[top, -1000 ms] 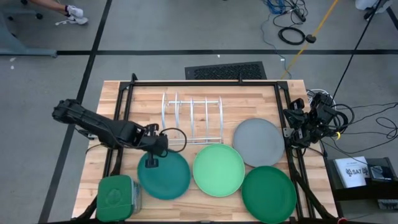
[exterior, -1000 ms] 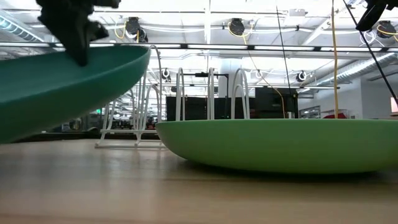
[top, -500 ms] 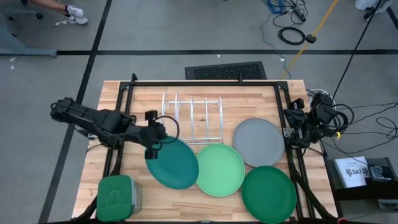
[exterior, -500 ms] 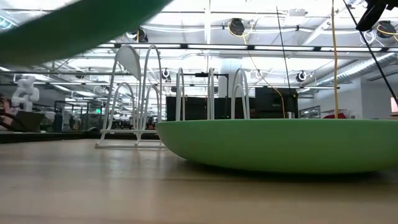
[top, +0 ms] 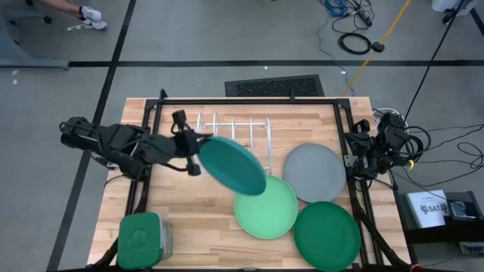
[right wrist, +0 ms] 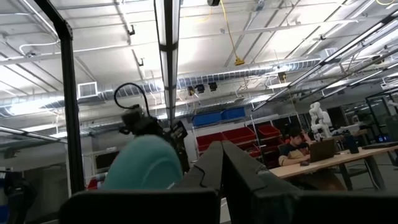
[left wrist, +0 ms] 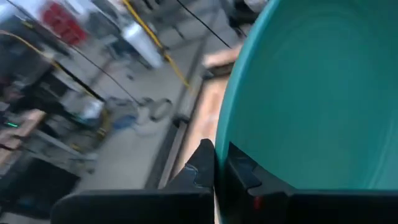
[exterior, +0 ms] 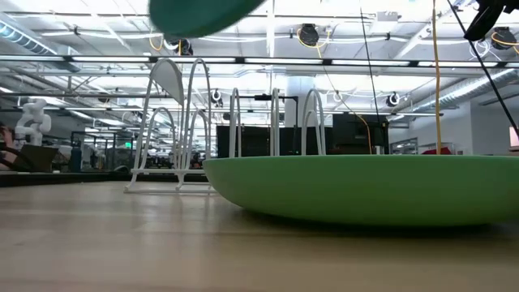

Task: Sort dishes
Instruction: Put the dark blue plate into the dish rack, then put the light green plate into the dish rack

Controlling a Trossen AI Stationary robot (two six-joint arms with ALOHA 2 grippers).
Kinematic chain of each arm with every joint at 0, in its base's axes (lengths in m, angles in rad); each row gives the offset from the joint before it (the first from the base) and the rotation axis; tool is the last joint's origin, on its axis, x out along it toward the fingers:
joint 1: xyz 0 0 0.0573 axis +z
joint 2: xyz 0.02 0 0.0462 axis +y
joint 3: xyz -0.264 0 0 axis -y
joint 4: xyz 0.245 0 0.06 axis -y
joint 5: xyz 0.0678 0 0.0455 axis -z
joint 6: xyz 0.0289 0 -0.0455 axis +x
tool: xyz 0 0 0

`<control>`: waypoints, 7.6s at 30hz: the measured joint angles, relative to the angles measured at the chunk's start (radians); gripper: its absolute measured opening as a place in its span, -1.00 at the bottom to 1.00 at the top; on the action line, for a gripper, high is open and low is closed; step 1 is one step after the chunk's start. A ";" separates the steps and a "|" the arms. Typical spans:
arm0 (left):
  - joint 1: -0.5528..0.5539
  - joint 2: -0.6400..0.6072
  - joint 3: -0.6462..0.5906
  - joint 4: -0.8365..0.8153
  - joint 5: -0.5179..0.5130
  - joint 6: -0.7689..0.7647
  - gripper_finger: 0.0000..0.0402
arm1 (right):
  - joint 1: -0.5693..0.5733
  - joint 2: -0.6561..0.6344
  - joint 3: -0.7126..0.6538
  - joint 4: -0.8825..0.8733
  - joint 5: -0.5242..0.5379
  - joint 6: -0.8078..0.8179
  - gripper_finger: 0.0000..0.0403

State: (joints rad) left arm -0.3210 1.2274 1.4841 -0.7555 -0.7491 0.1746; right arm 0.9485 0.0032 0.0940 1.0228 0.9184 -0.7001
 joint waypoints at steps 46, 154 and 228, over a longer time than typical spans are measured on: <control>0.469 0.124 0.000 0.701 0.831 0.941 -0.97 | 0.000 0.000 0.000 -0.008 -0.004 0.001 -1.00; 0.845 0.574 0.268 0.349 1.368 0.831 -0.47 | 0.000 0.000 0.000 -0.048 0.000 -0.022 -1.00; -0.088 0.870 0.114 -0.065 0.705 0.459 -0.47 | 0.000 0.000 0.000 -0.040 0.074 0.023 -1.00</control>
State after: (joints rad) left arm -0.4088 2.0976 1.5986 -0.8208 -0.0440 0.6334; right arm 0.9482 0.0032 0.0937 0.9829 0.9927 -0.6771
